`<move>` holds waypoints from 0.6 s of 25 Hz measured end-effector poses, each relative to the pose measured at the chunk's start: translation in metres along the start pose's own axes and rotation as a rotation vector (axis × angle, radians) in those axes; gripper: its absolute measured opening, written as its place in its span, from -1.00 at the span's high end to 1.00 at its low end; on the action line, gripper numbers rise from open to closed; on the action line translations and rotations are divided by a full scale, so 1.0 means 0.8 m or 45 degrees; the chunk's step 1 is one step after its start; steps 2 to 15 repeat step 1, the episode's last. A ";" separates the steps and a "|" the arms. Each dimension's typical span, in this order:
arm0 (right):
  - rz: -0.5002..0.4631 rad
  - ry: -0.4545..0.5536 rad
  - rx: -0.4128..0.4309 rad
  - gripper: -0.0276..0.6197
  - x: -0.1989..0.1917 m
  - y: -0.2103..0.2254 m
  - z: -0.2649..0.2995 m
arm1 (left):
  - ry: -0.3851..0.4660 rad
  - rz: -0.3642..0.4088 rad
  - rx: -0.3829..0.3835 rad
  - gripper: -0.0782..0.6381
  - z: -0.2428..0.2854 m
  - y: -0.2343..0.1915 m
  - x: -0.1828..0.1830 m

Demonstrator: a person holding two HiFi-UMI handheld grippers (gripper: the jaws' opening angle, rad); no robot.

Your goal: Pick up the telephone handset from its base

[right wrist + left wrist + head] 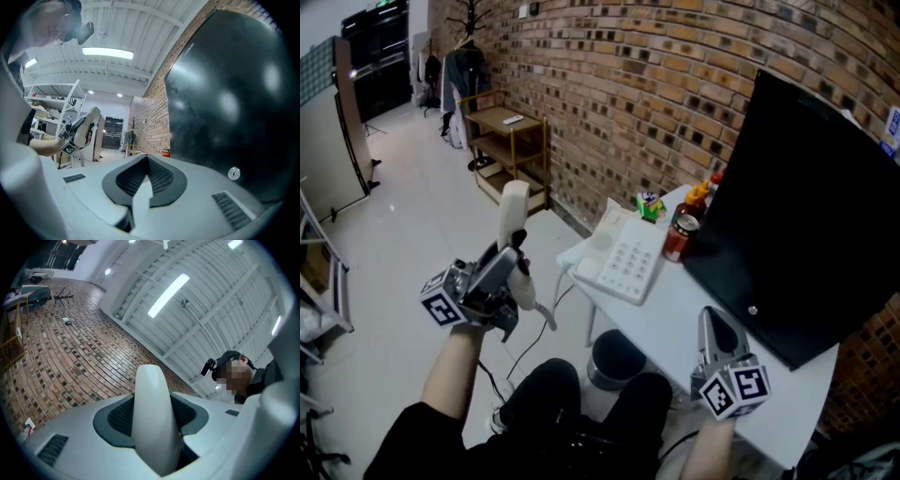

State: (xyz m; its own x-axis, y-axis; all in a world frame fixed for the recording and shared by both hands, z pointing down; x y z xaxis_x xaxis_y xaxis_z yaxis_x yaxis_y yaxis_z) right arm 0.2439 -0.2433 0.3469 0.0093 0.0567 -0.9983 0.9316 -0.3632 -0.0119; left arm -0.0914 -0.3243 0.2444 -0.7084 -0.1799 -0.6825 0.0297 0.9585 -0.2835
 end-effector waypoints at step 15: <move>0.003 0.000 0.001 0.90 0.000 -0.001 0.000 | -0.007 0.009 0.015 0.16 0.000 -0.002 -0.001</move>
Point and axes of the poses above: the fingertips, and each gripper's own axes: z forward along the fingers, y to its right, x out of its top, the point moved 2 cm from there along -z, backward along the fingers, and after that the axes turned 5 degrees about x, right-handed, at the moved point
